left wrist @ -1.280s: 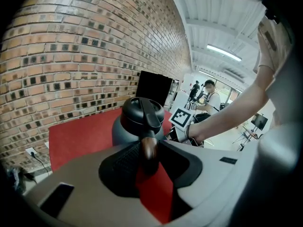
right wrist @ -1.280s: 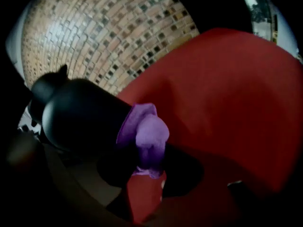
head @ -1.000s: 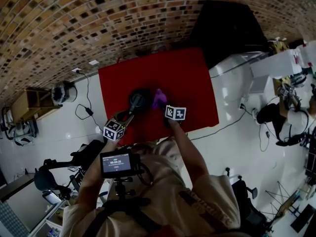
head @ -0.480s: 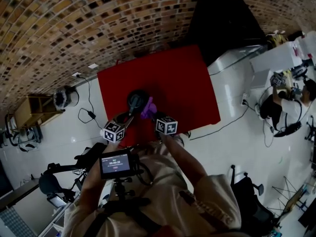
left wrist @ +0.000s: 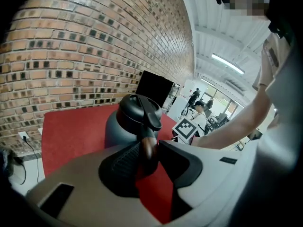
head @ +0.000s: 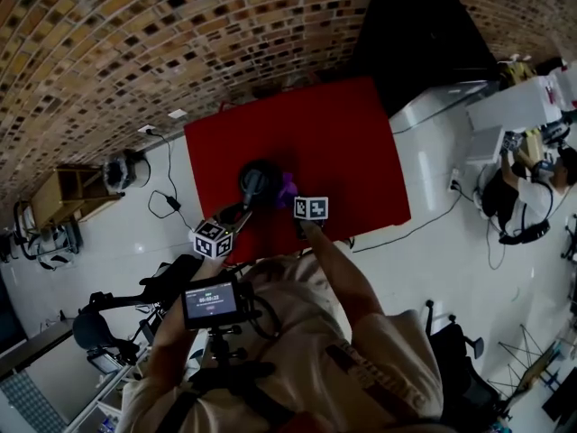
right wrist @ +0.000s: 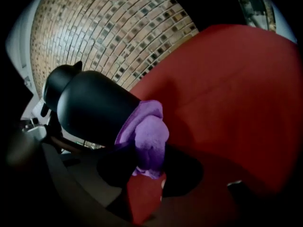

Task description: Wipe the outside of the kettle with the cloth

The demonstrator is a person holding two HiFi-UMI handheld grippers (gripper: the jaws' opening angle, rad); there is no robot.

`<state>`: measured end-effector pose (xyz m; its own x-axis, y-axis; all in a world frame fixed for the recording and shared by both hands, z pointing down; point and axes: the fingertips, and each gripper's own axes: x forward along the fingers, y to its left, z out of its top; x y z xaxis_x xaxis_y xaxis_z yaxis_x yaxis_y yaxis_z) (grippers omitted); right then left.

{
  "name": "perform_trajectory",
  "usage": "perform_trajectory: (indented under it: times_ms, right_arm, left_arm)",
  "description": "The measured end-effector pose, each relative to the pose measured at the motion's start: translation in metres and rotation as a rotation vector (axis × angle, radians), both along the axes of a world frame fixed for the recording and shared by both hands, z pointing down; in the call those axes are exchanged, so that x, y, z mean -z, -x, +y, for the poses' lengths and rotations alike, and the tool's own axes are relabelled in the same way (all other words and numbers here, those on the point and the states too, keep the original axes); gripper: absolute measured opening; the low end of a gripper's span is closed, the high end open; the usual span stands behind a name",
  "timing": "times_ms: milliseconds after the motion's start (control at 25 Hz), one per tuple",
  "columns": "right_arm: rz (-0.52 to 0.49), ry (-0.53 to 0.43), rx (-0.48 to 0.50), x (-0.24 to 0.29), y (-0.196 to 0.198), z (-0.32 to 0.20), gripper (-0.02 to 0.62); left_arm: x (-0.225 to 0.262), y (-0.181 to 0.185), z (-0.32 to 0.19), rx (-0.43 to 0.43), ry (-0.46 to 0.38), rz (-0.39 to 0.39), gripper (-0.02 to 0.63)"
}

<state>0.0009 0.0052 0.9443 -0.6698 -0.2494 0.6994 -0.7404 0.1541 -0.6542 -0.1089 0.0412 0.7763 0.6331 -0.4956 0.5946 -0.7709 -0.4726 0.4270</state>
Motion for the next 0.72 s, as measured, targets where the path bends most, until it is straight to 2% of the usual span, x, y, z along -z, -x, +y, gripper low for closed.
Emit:
perform_trajectory:
  times_ms: [120,240,320,360,440,520,720]
  right_arm:
    - [-0.057,-0.118,-0.042,0.052,-0.014,-0.006,0.164]
    - [-0.217,-0.314,-0.096,0.135,-0.018,-0.007,0.166]
    - [-0.294,-0.423,-0.057,0.179,-0.005,0.004,0.166]
    - [-0.293,-0.442,-0.027,0.187,0.004,0.01,0.166]
    - [-0.233,-0.411,0.016,0.172,0.023,0.02,0.166]
    - [-0.177,-0.347,0.014,0.142,0.036,0.023,0.164]
    - [-0.14,-0.271,-0.022,0.114,0.041,0.022,0.169]
  left_arm:
    - [0.003,-0.003,0.002,-0.006,0.002,0.016,0.12]
    - [0.004,-0.005,0.002,0.005,0.001,0.035,0.12]
    - [0.003,-0.005,0.002,0.03,-0.002,0.039,0.12]
    - [0.003,-0.004,0.002,0.044,-0.004,0.039,0.12]
    - [0.002,-0.002,0.001,0.066,-0.007,0.037,0.12]
    - [0.002,-0.001,0.0,0.076,-0.01,0.027,0.12]
    - [0.003,-0.002,-0.002,0.102,-0.002,0.042,0.121]
